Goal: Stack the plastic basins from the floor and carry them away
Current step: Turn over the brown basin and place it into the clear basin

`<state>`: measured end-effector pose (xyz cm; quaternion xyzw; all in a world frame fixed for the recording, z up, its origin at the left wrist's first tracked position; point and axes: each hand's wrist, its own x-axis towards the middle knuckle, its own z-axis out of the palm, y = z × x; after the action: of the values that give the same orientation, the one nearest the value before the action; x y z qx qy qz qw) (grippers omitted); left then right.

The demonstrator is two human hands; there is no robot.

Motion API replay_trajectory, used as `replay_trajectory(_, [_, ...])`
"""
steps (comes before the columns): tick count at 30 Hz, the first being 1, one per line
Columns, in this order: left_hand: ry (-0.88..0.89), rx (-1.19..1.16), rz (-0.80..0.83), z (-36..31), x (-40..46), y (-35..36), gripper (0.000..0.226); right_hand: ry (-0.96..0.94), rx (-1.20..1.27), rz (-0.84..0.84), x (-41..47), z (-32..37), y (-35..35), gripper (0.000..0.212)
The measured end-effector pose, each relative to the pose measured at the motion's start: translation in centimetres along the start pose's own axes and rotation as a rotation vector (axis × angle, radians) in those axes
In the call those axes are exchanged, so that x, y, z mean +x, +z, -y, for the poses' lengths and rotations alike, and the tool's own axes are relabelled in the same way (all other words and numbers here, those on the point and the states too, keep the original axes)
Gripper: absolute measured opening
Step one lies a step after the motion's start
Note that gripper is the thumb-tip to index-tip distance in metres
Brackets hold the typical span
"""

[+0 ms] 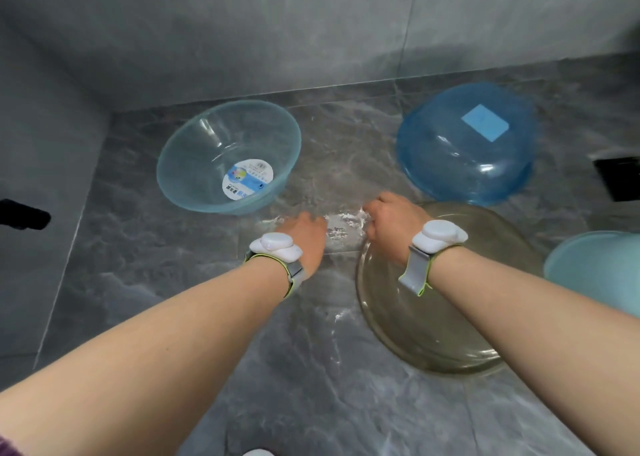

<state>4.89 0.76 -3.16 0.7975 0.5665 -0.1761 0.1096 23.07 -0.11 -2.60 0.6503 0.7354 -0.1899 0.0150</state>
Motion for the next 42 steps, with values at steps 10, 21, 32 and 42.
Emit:
replay_trajectory(10, [0.038,-0.347,0.082,-9.9,0.0,0.3,0.05,0.356,0.002,-0.053,-3.7,-6.6,-0.6,0.04])
replay_trajectory(21, [-0.131,-0.504,0.194,-12.6,0.2,0.6,0.06,0.556,0.024,-0.092,-5.4,-11.7,1.5,0.076])
replay_trajectory(32, [-0.313,-0.726,0.241,-12.4,-0.7,1.9,0.084,0.55,0.074,-0.1,-5.1,-11.1,2.1,0.083])
replay_trajectory(42, [-0.563,-0.851,0.195,-10.5,0.8,0.6,0.075,0.705,0.282,-0.11,-4.6,-9.8,1.5,0.075])
